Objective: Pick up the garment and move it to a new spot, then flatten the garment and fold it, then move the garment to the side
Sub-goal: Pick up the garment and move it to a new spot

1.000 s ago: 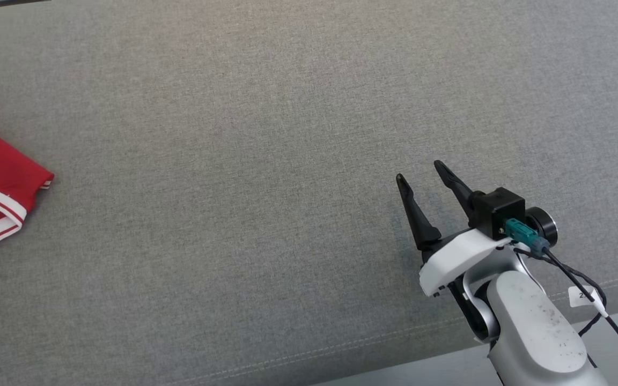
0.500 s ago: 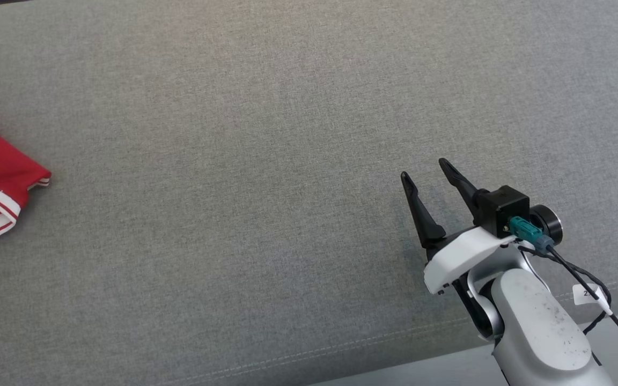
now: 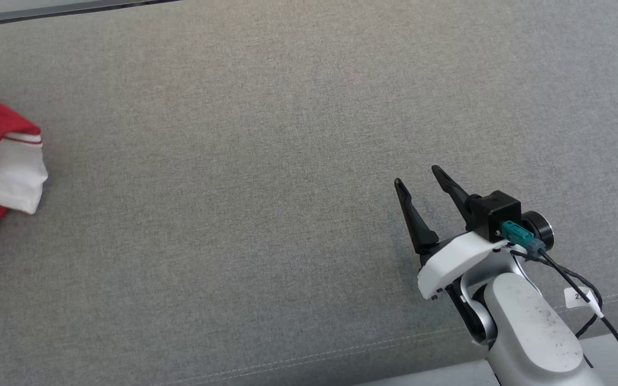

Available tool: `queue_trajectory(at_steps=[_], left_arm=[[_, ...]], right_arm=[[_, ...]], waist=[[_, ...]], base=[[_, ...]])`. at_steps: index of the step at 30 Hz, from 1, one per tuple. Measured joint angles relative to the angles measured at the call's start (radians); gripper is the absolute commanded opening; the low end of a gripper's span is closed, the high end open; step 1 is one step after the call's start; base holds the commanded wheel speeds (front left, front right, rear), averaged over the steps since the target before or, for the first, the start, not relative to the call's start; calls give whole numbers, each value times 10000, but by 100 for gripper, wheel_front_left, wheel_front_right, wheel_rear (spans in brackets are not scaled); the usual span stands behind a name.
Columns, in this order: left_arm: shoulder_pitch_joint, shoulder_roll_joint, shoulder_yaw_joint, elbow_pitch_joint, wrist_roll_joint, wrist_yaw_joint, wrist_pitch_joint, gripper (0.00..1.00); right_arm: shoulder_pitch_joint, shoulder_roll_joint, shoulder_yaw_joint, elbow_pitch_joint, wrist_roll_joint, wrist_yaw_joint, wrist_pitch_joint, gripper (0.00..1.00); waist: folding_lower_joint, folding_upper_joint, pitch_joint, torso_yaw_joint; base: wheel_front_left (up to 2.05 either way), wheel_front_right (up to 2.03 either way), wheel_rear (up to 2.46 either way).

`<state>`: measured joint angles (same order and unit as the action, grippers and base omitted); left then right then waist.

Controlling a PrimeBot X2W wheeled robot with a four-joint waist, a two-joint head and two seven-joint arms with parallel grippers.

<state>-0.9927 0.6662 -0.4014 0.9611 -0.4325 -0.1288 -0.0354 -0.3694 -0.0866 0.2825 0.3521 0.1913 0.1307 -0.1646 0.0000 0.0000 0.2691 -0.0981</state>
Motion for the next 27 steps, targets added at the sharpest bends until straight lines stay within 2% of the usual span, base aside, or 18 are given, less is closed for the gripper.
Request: queue_trajectory(at_steps=[4,10,18,27], left_arm=[[-534,2,-583,-508,36,-2,-267,0],[-1273,-247,-1306,-1655,128,-2,-46,0],[-1246,-617,-1891,-3321,230,0,522,0],[-656,-1409,-2612,-5565,282,73,1214,0]], right_arm=[[-1,44,17,169,69,0,-105,100],[4,132,-21,430,188,0,-280,100],[10,236,-58,679,272,0,-460,100],[-1,311,-196,961,360,0,-663,100]], waist=[[0,0,-179,-92],[0,0,-426,-375],[0,0,-602,-908],[0,0,-626,-1736]], base=[[0,0,0],[0,0,0],[0,0,0],[0,0,0]])
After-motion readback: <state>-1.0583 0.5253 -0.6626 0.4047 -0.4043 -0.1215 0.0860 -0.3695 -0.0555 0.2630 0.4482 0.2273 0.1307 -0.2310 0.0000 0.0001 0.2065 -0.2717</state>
